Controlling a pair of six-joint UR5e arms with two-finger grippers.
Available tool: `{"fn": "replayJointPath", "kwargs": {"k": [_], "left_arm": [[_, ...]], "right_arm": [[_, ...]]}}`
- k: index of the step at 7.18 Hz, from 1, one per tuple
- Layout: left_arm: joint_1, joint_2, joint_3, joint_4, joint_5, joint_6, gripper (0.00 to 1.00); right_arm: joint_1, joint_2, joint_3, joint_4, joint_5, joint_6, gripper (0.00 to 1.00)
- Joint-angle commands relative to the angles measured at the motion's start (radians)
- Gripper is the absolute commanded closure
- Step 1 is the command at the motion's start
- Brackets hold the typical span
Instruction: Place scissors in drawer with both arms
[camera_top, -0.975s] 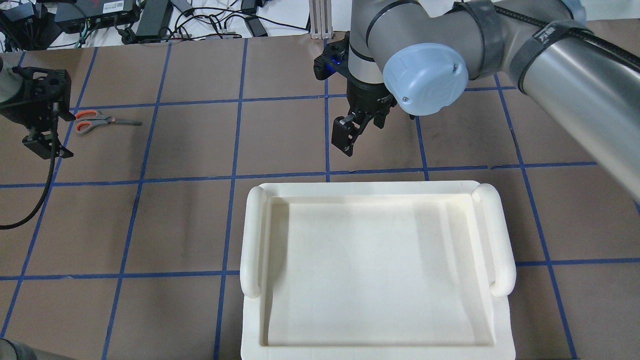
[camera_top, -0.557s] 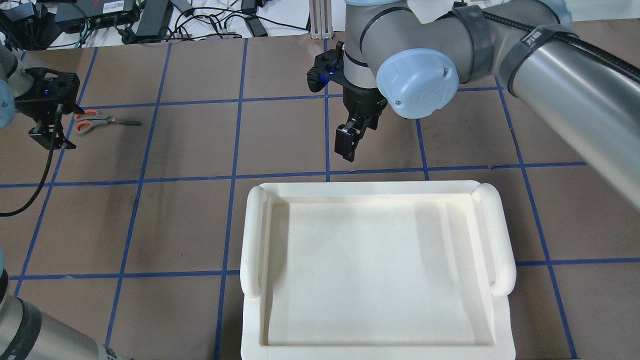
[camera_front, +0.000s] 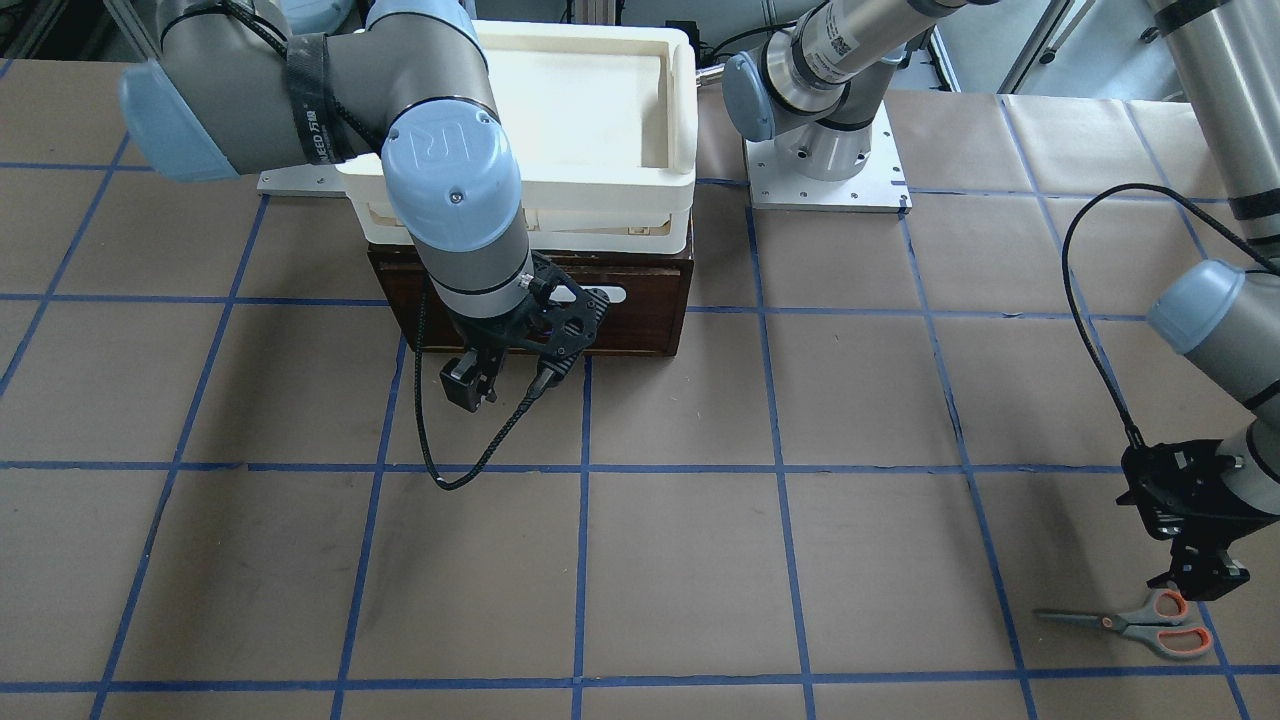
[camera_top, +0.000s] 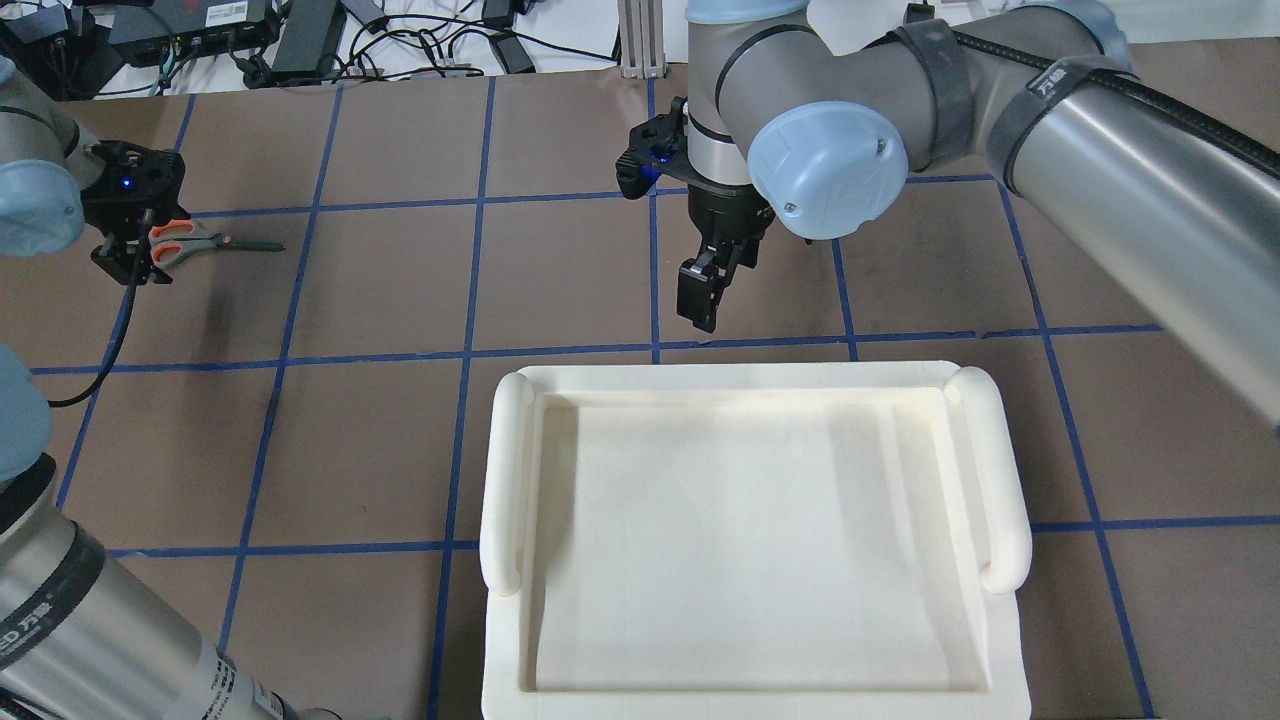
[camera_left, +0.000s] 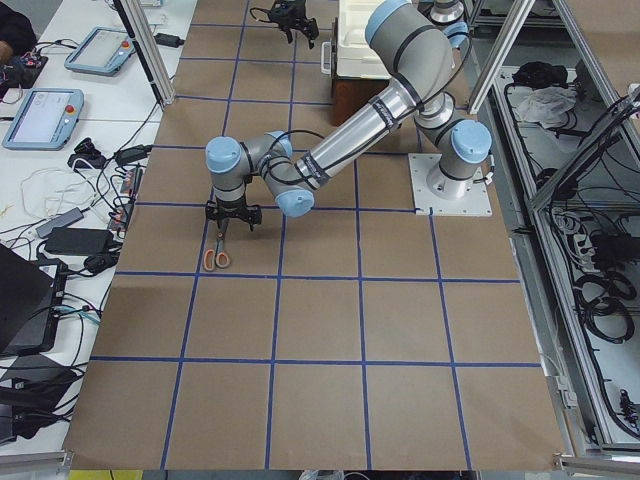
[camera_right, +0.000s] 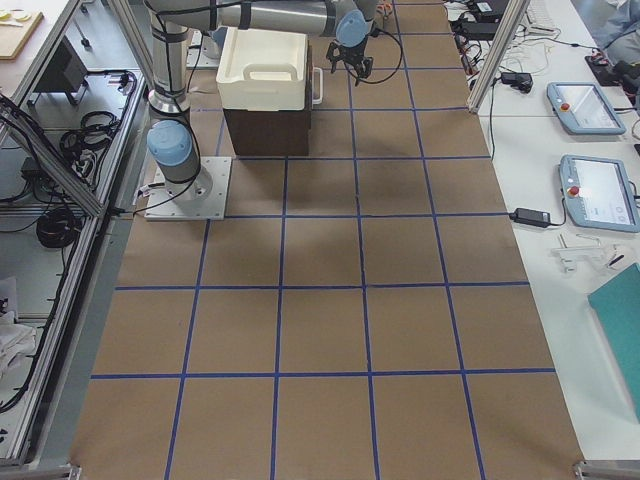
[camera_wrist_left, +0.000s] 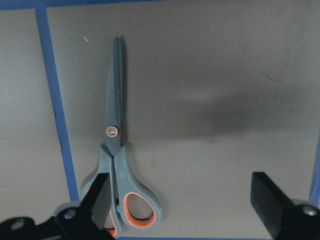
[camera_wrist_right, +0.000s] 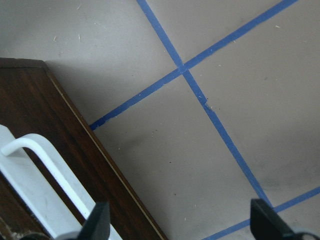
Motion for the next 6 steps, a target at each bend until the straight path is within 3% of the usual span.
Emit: {"fn": "replayJointPath", "kwargs": {"k": [1,6], "left_arm": [[0.000,-0.064,0.058,0.012,-0.009,0.004,0.00],[-0.002,-0.135,0.095,0.034,-0.031,0.004,0.03]], "right_arm": [[-0.004,0.004,-0.001,-0.003,0.000,0.084,0.00],[-0.001,0.005,0.007,-0.022,0.005,-0.040,0.00]]}}
